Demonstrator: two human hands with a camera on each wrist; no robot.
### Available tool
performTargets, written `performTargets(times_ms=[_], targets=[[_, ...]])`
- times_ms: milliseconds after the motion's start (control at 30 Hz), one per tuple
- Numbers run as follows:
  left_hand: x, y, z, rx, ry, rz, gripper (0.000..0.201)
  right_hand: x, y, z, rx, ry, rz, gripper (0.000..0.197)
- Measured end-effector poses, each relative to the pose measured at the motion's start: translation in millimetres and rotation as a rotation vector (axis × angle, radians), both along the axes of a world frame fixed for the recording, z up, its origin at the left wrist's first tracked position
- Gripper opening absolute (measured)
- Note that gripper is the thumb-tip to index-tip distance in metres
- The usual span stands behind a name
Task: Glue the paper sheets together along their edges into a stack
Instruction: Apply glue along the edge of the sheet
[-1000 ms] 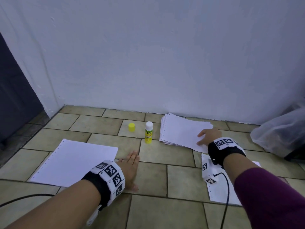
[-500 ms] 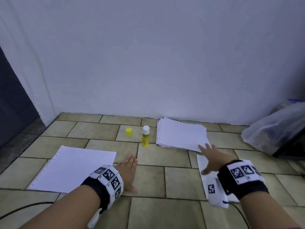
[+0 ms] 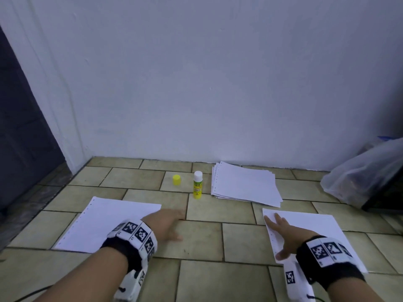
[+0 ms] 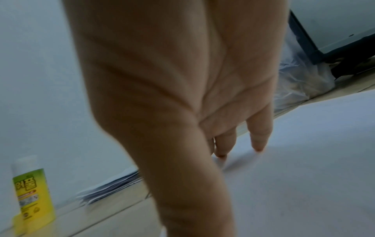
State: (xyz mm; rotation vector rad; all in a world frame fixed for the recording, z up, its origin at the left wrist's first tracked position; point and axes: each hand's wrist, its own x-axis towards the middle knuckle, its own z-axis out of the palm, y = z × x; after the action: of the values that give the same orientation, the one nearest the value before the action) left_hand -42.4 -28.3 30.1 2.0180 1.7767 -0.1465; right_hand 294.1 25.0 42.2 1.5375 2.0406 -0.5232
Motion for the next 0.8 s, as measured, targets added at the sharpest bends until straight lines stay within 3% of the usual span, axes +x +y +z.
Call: performTargets(times_ms=[33, 100, 167, 200, 233, 300, 367, 433, 500, 633, 800], targets=[[-7.1, 0.1, 3.0, 0.006, 0.024, 0.057, 0.078, 0.5, 0.0, 0.8, -0.002, 0.007, -0.005, 0.111], [-21.3, -2.0, 13.2, -0.068, 0.237, 0.164, 0.088, 1.0, -0.4, 1.8, 0.003, 0.029, -0.016, 0.111], [-35.0, -4.5, 16.9, -0.15, 0.418, 0.222, 0.073, 0.7, -1.4, 2.1, 0.014, 0.048, -0.029, 0.111], [-38.3, -6.8, 16.3, -0.186, 0.423, 0.245, 0.06, 0.8, -1.6, 1.6, 0.022, 0.057, -0.036, 0.111], [-43.7, -9.0, 10.4, -0.191, 0.432, 0.238, 0.06, 1.2, -1.8, 1.7, 0.029, 0.066, -0.045, 0.112], [-54.2, -12.6, -8.7, -0.198, 0.471, 0.274, 0.092, 2.3, -2.2, 2.1, 0.042, 0.103, -0.062, 0.113], [-65.4, -5.7, -34.4, -0.138, 0.462, 0.316, 0.11, 3.2, -2.9, 2.6, 0.062, 0.151, -0.077, 0.114], [-64.5, -15.9, -13.3, -0.12, 0.426, 0.307, 0.084, 4.5, -2.9, 1.4, 0.091, 0.181, -0.117, 0.11], [-55.6, -21.9, 9.1, -0.112, 0.447, 0.258, 0.061, 5.8, -3.2, 0.9, 0.101, 0.202, -0.162, 0.092], [-45.2, -15.6, 20.1, -0.075, 0.437, 0.281, 0.043, 8.9, -4.9, 1.9, 0.093, 0.204, -0.135, 0.068], [5.1, -7.6, 40.4, 0.071, 0.24, 0.249, 0.056, 8.8, -7.8, 10.9, 0.024, 0.201, -0.108, 0.067]])
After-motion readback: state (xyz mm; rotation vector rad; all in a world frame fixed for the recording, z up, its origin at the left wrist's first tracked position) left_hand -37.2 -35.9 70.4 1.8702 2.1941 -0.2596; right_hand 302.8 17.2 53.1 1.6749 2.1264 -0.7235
